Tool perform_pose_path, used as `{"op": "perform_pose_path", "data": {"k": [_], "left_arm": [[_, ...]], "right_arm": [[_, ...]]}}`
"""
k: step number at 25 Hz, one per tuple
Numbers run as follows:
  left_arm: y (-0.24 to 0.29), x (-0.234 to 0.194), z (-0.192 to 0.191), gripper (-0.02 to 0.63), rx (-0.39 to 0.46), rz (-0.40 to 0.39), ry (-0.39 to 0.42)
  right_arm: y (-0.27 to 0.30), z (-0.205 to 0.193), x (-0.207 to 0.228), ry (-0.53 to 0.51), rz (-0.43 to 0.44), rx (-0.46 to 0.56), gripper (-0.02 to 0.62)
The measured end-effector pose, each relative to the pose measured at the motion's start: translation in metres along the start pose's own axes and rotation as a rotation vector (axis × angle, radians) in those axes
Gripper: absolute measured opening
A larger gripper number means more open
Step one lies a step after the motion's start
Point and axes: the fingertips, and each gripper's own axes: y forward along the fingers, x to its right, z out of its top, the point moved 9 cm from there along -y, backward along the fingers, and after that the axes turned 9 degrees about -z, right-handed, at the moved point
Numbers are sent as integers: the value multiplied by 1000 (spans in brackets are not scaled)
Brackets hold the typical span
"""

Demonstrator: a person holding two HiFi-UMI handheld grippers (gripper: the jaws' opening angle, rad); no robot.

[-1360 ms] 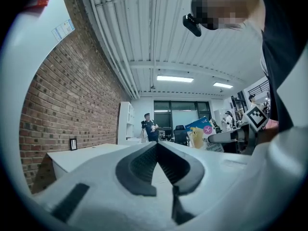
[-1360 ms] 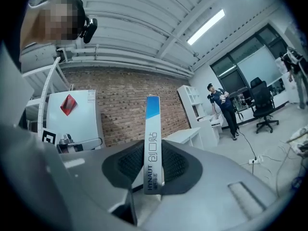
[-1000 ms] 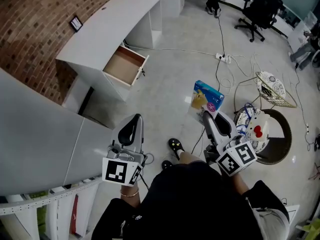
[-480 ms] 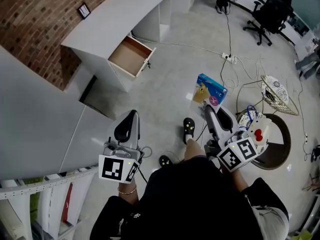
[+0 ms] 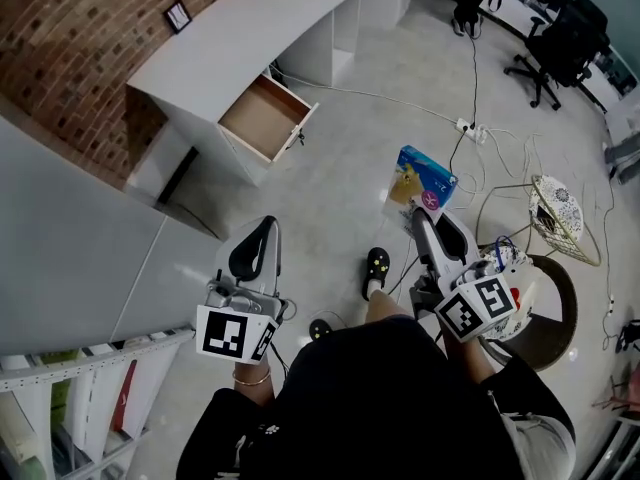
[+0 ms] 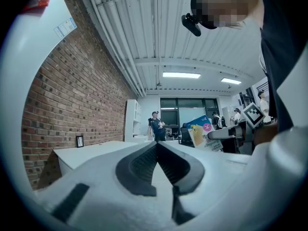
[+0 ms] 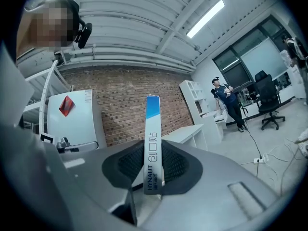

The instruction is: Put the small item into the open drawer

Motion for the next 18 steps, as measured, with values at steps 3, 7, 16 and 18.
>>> {"op": "perform_pose_path", "data": {"k": [3,7,16,18], "left_arm": [[24,-1,0,-12,-12,8,5],[53,-6,-3,-12,-30,30,-2],[118,-15,0,-12,-49,61,2],[133,-13,2,-12,-54,64,11]], "right_arm": [[16,6,21,6,5,-2,97],[40,11,49,17,16,-12,97],[84,29,105,39,32,-21,97],[90,34,117,45,39,-18,97]]}}
